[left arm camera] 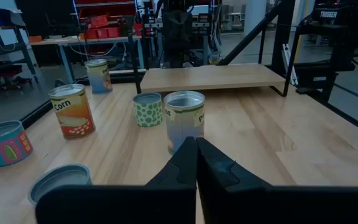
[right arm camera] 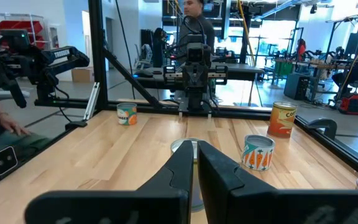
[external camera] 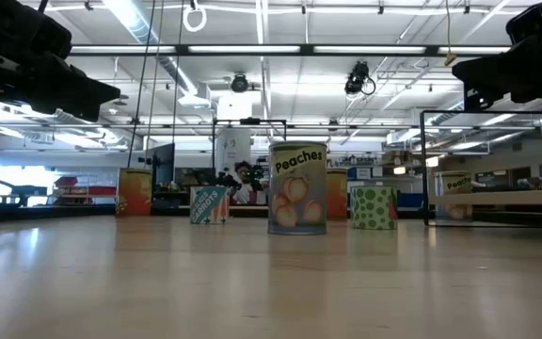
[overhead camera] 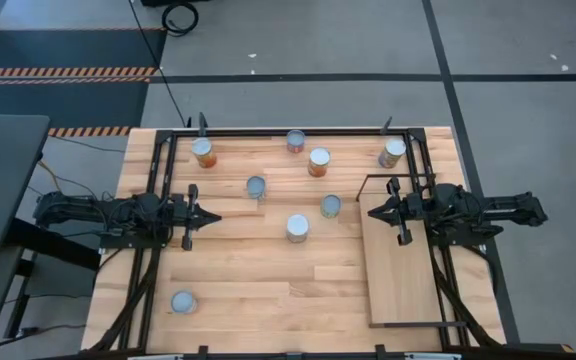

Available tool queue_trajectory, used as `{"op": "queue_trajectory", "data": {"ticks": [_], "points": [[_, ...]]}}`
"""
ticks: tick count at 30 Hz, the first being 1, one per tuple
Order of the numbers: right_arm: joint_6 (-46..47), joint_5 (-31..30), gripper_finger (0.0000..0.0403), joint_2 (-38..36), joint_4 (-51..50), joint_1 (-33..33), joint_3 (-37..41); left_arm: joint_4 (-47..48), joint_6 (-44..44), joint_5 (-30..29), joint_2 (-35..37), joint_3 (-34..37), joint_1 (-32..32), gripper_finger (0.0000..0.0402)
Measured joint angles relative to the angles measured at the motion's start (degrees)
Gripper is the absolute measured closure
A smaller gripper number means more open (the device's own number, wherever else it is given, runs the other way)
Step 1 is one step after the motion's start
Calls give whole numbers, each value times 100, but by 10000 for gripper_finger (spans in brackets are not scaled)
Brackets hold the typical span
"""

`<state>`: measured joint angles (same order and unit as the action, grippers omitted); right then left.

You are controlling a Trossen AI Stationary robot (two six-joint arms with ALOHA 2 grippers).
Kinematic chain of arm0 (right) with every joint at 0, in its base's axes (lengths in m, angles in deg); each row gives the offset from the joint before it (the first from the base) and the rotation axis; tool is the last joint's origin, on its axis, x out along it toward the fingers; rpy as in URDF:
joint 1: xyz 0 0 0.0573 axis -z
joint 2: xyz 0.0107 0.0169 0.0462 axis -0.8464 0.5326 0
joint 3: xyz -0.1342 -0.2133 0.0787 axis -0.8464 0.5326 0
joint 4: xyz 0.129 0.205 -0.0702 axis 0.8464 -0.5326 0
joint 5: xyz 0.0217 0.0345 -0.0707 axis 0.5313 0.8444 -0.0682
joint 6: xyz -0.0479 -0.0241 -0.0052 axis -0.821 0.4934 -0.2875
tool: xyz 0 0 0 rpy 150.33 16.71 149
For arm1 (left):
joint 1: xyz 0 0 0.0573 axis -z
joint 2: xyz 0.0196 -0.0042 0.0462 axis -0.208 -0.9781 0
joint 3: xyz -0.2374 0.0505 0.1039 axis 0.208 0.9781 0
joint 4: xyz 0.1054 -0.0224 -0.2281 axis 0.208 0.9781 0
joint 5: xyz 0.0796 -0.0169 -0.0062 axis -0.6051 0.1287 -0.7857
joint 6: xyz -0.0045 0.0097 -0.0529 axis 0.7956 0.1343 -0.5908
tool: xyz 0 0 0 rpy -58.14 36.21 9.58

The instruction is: Pick and place cans onto a shelf

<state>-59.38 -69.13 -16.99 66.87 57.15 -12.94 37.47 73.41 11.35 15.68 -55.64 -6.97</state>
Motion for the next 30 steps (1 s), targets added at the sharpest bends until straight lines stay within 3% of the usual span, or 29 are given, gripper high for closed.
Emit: {"op": "queue_trajectory", "data": {"ticks": [20, 24, 30], "points": [[-62, -1, 375, -2, -1, -1, -2, -1, -1, 0, 0, 2, 0, 397], [-1911, -284, 375, 0, 96, 37, -1, 1, 0, -1, 2, 0, 2, 397], [-2278, -369, 375, 0, 421, 38, -1, 1, -1, -2, 0, 0, 2, 397]]}}
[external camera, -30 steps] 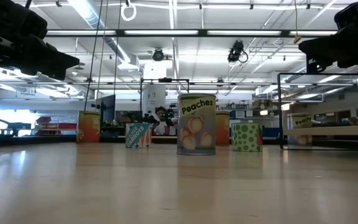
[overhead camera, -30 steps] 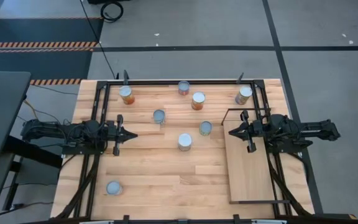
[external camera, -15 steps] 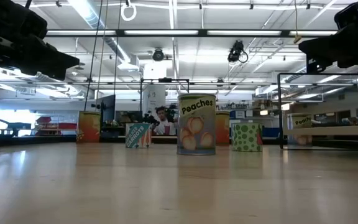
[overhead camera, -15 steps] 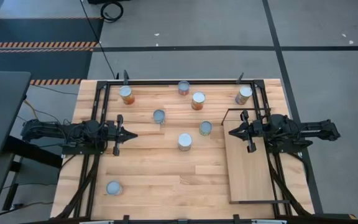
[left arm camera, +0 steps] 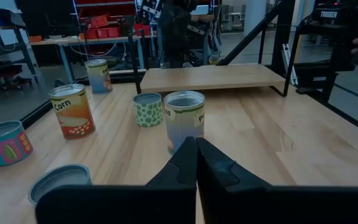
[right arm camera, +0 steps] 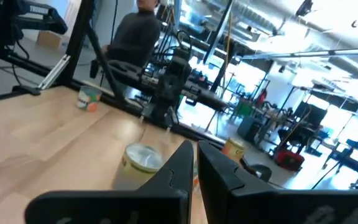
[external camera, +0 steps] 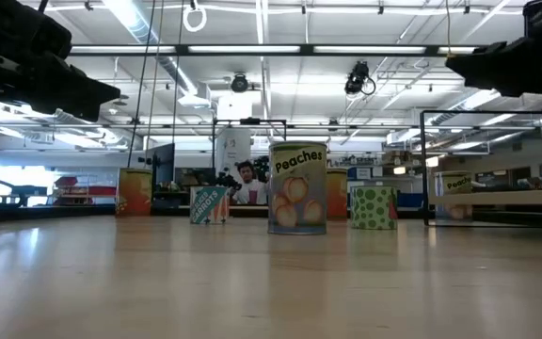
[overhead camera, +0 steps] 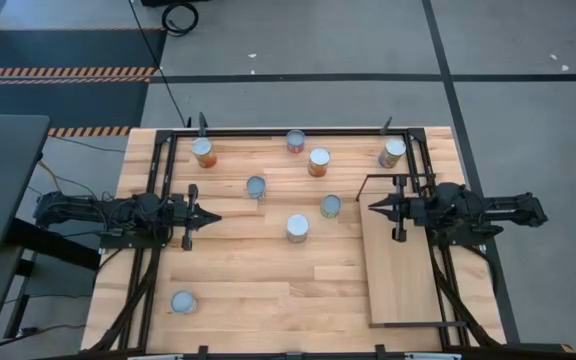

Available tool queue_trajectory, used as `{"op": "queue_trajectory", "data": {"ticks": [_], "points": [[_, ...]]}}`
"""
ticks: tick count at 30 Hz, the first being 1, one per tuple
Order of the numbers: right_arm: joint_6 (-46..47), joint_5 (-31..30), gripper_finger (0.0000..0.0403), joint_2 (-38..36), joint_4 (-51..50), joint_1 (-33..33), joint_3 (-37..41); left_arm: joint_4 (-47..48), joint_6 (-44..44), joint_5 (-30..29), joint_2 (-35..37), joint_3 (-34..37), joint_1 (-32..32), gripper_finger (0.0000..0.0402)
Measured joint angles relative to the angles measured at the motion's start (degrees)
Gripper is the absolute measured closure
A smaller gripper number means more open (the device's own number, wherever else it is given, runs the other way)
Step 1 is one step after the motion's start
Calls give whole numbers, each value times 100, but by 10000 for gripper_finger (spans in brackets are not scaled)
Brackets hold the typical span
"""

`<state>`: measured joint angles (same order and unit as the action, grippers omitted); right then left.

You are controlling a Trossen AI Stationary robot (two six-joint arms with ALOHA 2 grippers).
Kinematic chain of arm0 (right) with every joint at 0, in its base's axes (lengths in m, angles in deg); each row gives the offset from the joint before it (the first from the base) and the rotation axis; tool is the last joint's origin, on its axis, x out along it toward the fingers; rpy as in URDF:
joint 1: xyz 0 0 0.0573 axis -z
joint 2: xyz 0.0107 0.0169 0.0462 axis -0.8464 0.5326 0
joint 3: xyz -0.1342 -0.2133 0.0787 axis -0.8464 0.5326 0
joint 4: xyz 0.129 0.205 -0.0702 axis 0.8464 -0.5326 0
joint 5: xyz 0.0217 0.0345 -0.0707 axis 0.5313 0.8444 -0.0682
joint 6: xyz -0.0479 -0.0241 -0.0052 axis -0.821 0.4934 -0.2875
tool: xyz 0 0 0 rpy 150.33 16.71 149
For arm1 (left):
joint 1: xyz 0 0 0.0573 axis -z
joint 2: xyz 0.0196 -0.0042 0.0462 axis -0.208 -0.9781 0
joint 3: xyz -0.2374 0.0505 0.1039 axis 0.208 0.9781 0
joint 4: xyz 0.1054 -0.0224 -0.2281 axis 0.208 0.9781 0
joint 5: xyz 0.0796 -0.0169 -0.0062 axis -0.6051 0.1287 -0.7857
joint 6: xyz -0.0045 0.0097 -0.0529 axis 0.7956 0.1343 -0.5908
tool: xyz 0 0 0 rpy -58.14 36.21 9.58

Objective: Pick and place cans onto a shelf
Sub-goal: Put the top canned peaches on the shelf

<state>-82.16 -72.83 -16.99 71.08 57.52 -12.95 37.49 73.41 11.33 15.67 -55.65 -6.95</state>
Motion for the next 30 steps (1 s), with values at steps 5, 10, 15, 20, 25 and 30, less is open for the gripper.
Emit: {"op": "queue_trajectory", "data": {"ticks": [5, 10, 15, 20, 25, 30], "points": [[19, -199, 375, 0, 676, 1, 0, -1, 1, 0, 1, 1, 0, 397], [1551, -173, 375, 0, 1736, -4, -1, -2, 0, 2, 2, 0, 0, 397], [3427, -254, 375, -2, 2464, -4, 0, -2, 2, 0, 1, 1, 0, 397], [3584, -857, 378, 154, 2741, -4, -250, -1, 2, 1, 1, 1, 0, 397], [3375, -1771, 387, 863, 1975, -6, -1213, 0, 0, 0, 2, 1, 0, 397], [3386, -3724, 377, 1970, -214, 76, -2746, 0, 0, 1, 2, 1, -1, 397]]}}
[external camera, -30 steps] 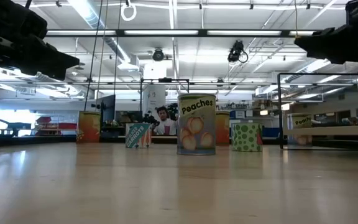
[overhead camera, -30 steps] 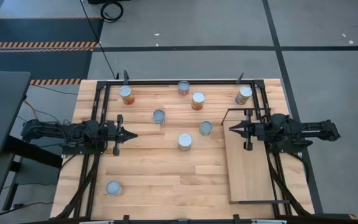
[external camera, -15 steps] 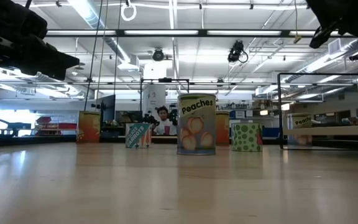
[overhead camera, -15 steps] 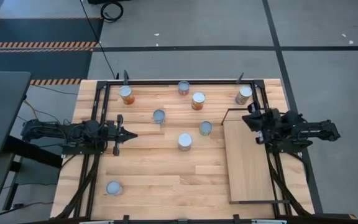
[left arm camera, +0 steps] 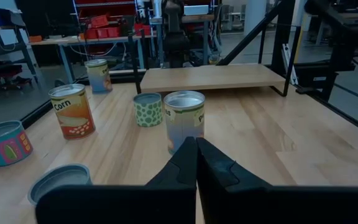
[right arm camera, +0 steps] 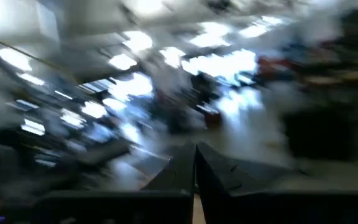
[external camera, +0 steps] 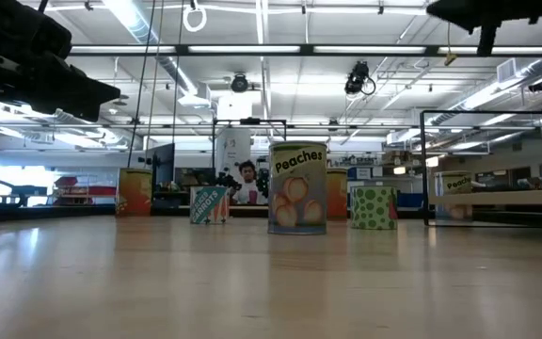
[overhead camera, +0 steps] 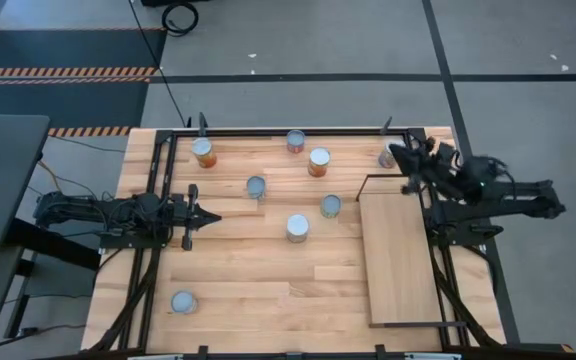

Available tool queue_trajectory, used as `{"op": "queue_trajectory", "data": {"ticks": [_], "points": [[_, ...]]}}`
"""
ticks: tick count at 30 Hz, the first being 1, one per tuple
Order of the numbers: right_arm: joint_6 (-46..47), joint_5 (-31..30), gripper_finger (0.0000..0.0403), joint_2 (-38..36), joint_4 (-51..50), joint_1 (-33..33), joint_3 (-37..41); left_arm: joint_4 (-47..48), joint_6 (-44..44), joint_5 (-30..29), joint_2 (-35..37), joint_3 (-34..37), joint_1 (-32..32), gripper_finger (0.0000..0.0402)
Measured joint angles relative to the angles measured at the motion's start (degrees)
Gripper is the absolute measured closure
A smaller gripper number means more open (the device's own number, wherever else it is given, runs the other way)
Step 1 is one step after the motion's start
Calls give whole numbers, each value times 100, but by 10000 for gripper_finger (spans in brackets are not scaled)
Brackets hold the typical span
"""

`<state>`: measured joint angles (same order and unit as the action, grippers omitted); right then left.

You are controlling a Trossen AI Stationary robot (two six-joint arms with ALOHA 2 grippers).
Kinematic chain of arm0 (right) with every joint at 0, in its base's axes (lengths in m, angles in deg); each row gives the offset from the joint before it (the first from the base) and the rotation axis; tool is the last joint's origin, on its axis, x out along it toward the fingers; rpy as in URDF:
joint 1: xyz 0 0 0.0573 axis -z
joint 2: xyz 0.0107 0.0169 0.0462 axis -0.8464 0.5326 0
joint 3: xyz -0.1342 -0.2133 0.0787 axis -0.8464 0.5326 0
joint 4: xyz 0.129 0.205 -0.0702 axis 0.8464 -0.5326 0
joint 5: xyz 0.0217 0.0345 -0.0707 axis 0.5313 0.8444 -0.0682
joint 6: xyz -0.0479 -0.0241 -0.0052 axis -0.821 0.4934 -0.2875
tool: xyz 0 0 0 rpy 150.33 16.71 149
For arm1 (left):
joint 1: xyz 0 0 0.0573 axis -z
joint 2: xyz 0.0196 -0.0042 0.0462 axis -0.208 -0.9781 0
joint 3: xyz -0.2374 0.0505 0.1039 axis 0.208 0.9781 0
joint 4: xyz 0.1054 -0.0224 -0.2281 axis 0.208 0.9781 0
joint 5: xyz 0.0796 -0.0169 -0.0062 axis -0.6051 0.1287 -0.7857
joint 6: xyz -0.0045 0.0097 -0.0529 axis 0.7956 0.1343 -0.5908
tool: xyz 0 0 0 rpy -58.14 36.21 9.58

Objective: Pick and place cans onto a shelf
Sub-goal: Put the top canned peaches on the shelf

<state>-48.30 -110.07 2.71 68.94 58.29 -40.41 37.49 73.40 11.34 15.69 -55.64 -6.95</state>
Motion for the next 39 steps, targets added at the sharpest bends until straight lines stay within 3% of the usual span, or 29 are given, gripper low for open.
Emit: {"op": "queue_trajectory", "data": {"ticks": [3, 8, 15, 20, 25, 32, 39], "points": [[468, -766, 350, 729, -1458, 209, -996, 0, 1, 1, -1, 0, 1, 397], [1111, -910, 257, 1975, -3822, 1038, -2658, 0, 0, 0, 0, 0, 1, 397], [1354, 503, 106, 3593, -5556, 2967, -4069, 0, 2, 0, 0, 0, 0, 397], [1311, 1475, 31, 4613, -6180, 4349, -4315, 0, 1, -1, 0, 0, 0, 397], [1267, 2372, 5, 5586, -6297, 5337, -4315, 0, 0, 1, 0, -1, -1, 397], [1628, 2303, 4, 6483, -6289, 5791, -4315, 0, 2, -1, 0, 0, -1, 397], [1967, 2210, 4, 6777, -6303, 5865, -4317, 0, 2, -1, 0, 1, 1, 397]]}}
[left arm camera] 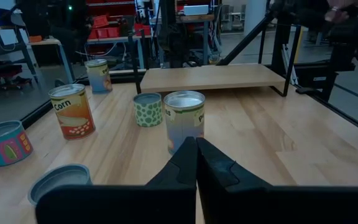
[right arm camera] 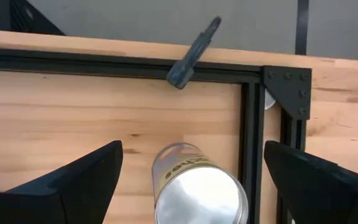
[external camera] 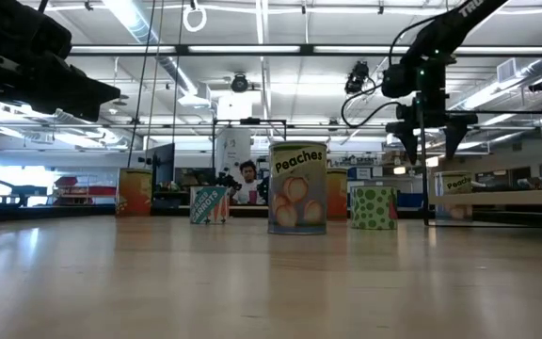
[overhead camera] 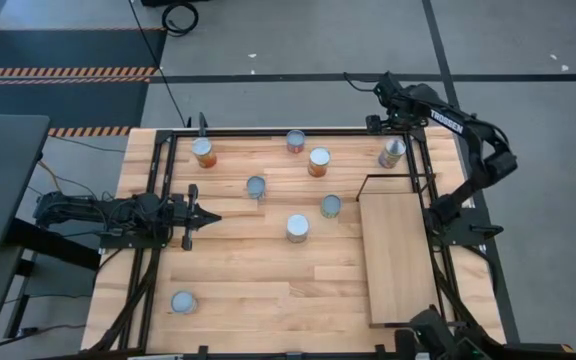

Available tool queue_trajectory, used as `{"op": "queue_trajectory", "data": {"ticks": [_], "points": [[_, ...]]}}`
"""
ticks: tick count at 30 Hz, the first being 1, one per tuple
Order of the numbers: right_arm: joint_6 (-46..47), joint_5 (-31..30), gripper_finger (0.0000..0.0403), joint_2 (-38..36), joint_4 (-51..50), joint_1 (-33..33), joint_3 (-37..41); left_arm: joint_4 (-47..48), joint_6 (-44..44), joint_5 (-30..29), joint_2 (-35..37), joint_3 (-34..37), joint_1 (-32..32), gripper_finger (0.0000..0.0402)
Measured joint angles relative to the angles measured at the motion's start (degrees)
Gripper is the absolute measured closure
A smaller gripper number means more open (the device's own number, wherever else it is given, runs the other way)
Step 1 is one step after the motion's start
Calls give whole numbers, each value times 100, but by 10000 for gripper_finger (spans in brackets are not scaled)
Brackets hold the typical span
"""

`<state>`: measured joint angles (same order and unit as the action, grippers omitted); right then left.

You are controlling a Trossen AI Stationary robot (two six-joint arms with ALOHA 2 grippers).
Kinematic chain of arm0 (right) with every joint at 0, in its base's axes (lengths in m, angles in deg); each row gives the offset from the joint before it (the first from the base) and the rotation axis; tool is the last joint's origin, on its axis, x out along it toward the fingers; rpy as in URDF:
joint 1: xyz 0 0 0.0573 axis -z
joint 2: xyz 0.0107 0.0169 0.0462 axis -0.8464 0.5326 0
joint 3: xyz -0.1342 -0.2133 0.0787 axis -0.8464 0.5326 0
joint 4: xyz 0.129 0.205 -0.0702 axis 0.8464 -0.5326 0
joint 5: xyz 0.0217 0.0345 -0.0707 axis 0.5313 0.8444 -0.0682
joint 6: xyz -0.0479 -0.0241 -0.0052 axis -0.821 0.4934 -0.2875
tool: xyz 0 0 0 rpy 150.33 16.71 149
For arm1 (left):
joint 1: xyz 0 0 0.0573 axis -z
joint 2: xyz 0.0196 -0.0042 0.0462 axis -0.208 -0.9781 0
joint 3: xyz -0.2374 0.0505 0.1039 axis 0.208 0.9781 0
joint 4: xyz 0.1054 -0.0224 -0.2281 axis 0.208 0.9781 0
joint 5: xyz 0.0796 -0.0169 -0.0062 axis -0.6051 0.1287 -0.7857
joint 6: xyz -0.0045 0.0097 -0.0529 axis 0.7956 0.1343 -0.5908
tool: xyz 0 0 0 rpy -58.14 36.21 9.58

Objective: Pick and place cans onto a shelf
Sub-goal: Put the top canned peaches on the shelf

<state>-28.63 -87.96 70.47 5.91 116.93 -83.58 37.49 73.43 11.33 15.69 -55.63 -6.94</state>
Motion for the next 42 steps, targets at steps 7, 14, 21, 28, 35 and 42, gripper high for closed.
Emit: {"op": "queue_trajectory", "data": {"ticks": [7, 14, 21, 28, 35, 42], "points": [[46, -147, 9, 261, -333, -95, 0, 2, -1, 1, 0, -2, 0, 397], [74, 112, 9, 630, -780, -96, -3, 2, -1, 0, -1, 0, -2, 397], [-24, 310, 9, 772, -861, -338, -2, 2, 0, 1, 0, 0, -1, 397], [81, 1113, 16, 713, -874, -688, -2, 2, -2, 1, 0, 0, -1, 397], [-341, 1710, 27, 404, -793, -1179, -2, 2, 0, 2, -2, -2, 0, 397], [-2047, 1616, 14, 103, -761, -1441, -2, 2, 0, 2, -2, -1, 0, 397]]}}
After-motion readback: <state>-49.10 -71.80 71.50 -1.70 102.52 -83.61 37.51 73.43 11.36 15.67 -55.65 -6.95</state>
